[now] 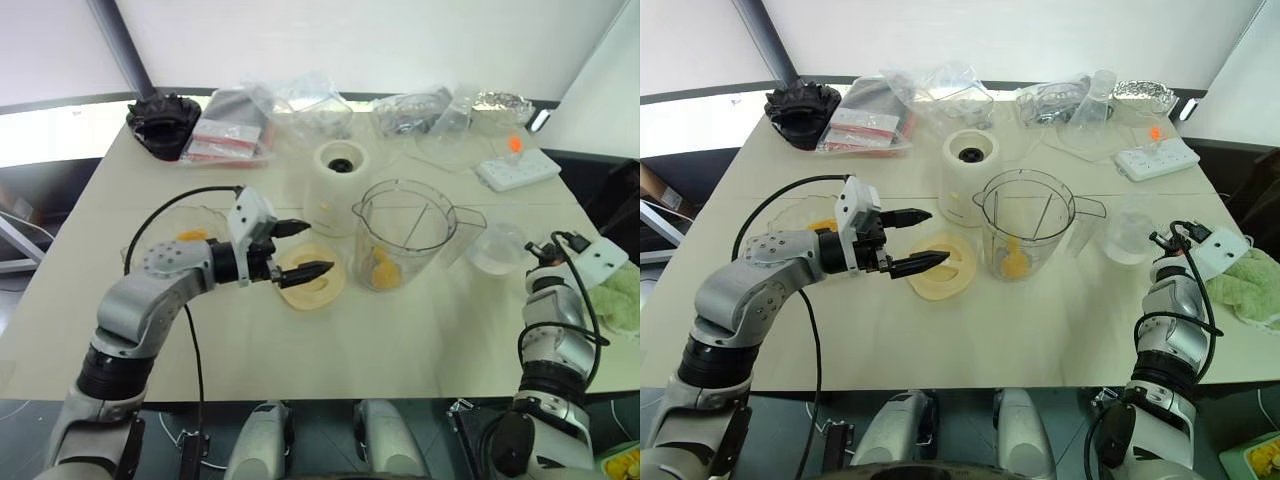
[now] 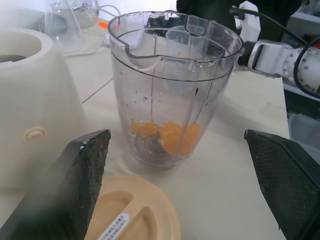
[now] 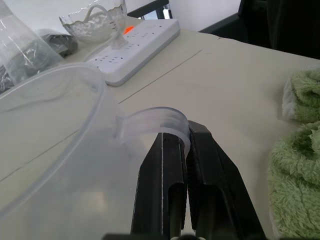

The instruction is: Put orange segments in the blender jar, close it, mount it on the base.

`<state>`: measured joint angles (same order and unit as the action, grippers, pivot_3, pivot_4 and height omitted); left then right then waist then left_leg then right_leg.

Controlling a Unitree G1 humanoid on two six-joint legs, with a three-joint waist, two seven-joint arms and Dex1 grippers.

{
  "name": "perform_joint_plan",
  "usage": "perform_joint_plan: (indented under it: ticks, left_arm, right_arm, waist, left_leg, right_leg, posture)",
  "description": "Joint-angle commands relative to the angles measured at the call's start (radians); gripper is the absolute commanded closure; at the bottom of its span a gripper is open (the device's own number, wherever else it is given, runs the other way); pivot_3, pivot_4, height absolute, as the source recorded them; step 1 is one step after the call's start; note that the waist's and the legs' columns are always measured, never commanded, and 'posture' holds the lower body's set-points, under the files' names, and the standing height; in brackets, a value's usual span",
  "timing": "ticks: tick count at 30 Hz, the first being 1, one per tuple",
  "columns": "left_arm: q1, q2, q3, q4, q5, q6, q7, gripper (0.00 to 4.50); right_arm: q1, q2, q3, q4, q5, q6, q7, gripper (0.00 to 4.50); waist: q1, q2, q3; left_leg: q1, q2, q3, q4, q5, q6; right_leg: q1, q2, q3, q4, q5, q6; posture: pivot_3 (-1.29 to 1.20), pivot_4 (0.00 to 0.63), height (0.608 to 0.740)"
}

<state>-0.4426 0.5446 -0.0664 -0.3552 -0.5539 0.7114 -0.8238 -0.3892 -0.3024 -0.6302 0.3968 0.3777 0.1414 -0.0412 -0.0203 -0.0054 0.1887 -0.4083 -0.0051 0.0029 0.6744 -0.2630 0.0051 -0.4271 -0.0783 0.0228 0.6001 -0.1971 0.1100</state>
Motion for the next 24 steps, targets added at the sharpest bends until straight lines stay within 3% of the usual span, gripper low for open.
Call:
perform_joint_plan:
  ticks: [1,3,10,17,24]
  left_arm:
    - [-0.017,0.005,0.005,-0.028,-0.008,-0.006,0.0,0.0]
    - [-0.019,0.003,0.003,-0.026,-0.007,-0.007,0.001,0.0]
    - [-0.02,-0.003,-0.002,-0.024,-0.004,-0.011,0.003,0.0]
    - [-0.016,-0.012,-0.005,-0.023,-0.002,-0.013,0.006,0.0]
    - [-0.013,-0.011,-0.005,-0.021,-0.002,-0.015,-0.002,0.0]
  right_arm:
    - [0.017,-0.008,0.007,-0.013,0.012,-0.007,0.01,4.19]
    - [0.024,-0.01,0.016,-0.022,0.004,-0.006,0.005,3.51]
    - [0.041,-0.024,0.038,-0.03,-0.012,0.009,-0.016,0.04]
    - [0.101,-0.003,0.044,-0.113,0.001,0.039,-0.036,0.04]
    - [0.238,0.033,0.07,-0.371,0.017,0.13,-0.053,0.04]
  waist:
    - [0.0,0.0,0.0]
    - [0.0,0.0,0.0]
    - [-0.009,0.0,0.0]
    - [-0.022,0.0,0.0]
    - [-0.018,0.0,0.0]
  left_leg:
    - [0.0,0.0,0.0,0.0,0.0,0.0]
    - [0.0,0.0,0.0,0.0,0.0,0.0]
    - [0.001,0.0,0.0,0.0,0.0,0.0]
    - [0.001,0.0,0.0,0.0,0.0,0.0]
    - [0.0,0.001,-0.001,0.0,0.0,0.0]
  right_leg:
    - [0.0,0.0,0.0,0.0,0.0,0.0]
    - [0.0,0.0,0.0,0.0,0.0,0.0]
    - [0.0,0.0,0.001,0.0,0.0,0.0]
    - [0.0,0.0,0.001,0.0,0.0,0.0]
    - [0.0,0.0,0.0,0.0,0.0,0.0]
  posture:
    - [0.0,0.15,0.74]
    - [0.0,0.15,0.74]
    - [0.0,0.15,0.74]
    - [0.0,0.15,0.74]
    - [0.0,0.15,0.74]
